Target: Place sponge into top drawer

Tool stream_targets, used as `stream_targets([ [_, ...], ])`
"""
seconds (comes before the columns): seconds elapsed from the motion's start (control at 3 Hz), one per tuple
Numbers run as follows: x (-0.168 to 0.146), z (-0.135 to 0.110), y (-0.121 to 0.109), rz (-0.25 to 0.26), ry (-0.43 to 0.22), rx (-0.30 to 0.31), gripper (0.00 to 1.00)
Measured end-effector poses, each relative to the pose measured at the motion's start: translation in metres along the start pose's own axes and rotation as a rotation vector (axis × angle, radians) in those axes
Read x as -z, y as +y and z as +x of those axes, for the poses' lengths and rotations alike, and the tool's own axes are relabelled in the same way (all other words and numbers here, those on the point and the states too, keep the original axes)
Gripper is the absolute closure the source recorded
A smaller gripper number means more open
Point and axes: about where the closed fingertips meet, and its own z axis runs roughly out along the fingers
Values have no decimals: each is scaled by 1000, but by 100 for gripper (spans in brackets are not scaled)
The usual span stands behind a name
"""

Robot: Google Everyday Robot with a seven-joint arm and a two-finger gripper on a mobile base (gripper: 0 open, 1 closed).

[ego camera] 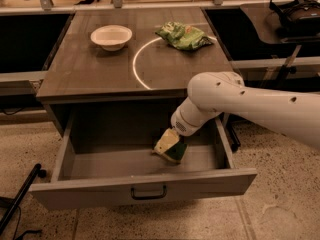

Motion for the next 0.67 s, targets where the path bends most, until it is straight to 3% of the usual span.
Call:
stream_targets([
  [0.33,28,9,2,4,-16,-9,0],
  [0.67,77,25,11,-24,-42,-17,0],
])
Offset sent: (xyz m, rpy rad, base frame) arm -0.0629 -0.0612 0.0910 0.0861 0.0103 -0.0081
